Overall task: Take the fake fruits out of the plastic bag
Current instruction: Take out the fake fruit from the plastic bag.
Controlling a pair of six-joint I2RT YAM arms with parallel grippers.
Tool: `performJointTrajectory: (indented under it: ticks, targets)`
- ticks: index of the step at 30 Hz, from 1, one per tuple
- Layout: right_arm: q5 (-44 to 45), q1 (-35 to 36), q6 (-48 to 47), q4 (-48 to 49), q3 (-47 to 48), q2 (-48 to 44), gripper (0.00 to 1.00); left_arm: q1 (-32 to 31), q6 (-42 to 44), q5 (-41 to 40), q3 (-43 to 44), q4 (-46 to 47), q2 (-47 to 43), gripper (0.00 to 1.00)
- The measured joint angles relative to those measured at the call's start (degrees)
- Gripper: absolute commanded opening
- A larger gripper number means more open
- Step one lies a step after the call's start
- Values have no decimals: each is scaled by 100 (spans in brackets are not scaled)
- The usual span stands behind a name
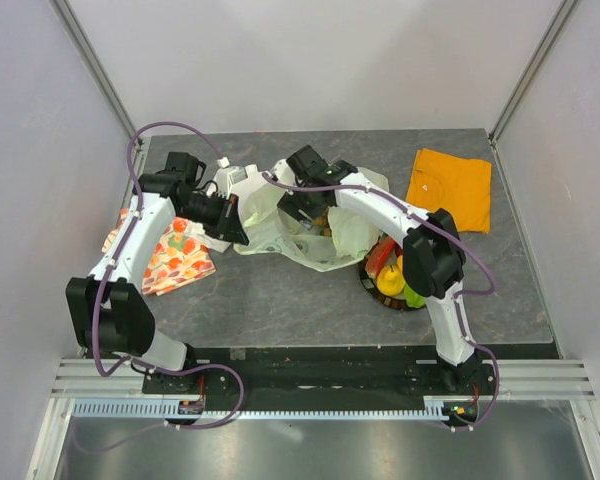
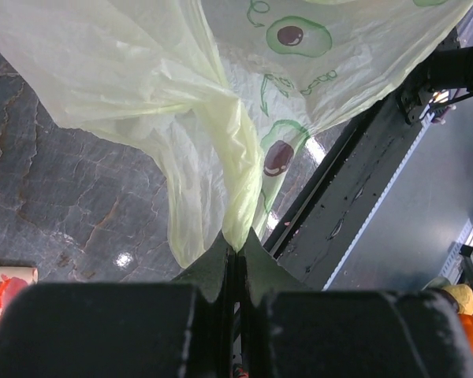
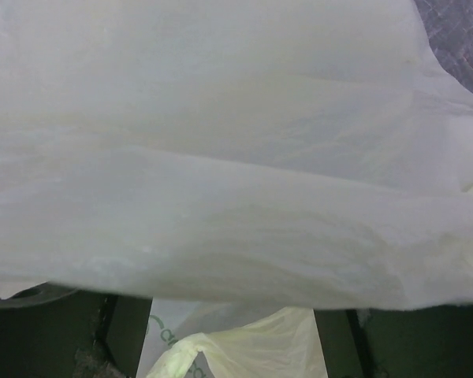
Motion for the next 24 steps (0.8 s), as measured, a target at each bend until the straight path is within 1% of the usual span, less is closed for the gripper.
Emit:
performJointTrajectory:
  ticks: [12,15,18,19,21,23,24]
  targets:
    - [960,162,-793,-52,-306,487,60,0,0,-4,-2,7,-44,1]
    - [1062,162,-905,46,-461,498,57,0,-2,-4,-2,26,-44,2]
    - [1099,160,-986,175,-564,498,52,0,-4,-4,-2,44,-44,2]
    - [1115,160,-1005,214,-564,498,48,0,-4,-4,-2,42,-44,2]
    - [1132,160,-1058,321,-564,498,45,0,-7,-4,-2,44,-44,2]
    - [1139,160,-1099,431,-564,498,28,0,-7,-4,-2,44,-44,2]
    - [1143,160,-1128,468,-564,501,19,0,-7,-4,-2,44,-44,2]
